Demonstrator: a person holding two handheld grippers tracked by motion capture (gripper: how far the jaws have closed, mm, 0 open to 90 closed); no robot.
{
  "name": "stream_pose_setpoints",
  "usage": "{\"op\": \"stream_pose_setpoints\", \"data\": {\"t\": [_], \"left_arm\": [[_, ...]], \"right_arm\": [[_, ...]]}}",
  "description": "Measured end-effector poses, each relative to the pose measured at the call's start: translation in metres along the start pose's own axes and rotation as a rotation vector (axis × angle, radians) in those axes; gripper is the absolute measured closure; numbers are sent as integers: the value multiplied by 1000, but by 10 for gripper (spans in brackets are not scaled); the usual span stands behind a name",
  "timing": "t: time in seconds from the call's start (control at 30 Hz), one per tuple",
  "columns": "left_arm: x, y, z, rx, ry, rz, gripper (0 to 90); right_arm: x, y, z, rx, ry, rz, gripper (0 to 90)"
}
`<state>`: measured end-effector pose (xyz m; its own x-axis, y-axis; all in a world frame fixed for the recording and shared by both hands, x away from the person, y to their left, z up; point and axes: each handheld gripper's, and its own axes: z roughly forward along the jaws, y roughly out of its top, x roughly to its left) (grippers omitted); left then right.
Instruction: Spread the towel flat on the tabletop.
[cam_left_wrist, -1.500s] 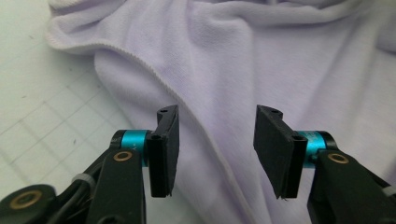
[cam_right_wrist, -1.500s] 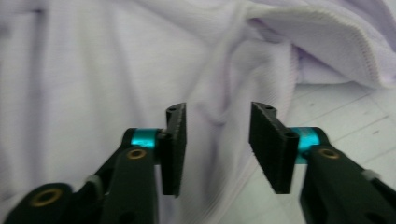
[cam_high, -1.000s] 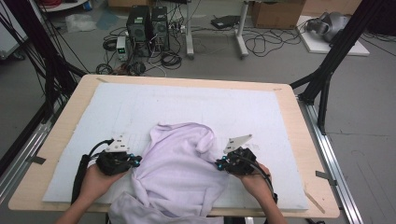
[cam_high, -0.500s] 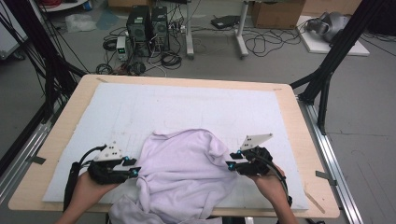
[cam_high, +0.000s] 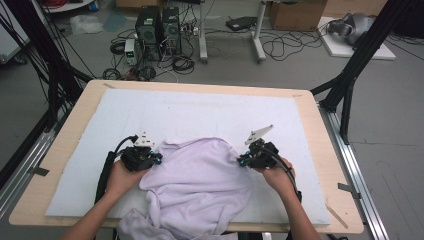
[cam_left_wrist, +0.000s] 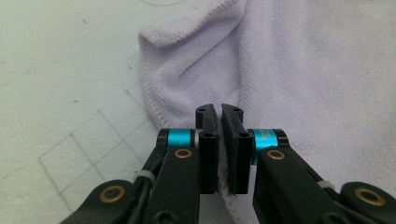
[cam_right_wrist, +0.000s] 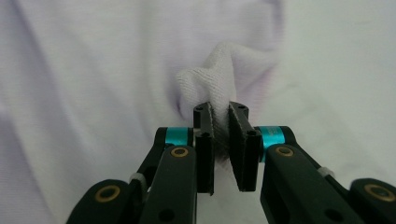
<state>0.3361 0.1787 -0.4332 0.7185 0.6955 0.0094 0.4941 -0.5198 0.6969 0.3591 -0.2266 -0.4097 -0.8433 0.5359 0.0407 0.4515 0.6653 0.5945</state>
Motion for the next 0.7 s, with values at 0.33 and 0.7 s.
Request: {"op": "stream_pose_setpoints", "data": {"t": [0.33,0.7], "left_arm": [[4,3,-24,-92,-19,-2,602],[25,33,35,-22,6,-53,590]], "right_arm": [[-23,-3,-30,-160,-45,119,579],[-41,12,10,-99,-50,117,458]]}}
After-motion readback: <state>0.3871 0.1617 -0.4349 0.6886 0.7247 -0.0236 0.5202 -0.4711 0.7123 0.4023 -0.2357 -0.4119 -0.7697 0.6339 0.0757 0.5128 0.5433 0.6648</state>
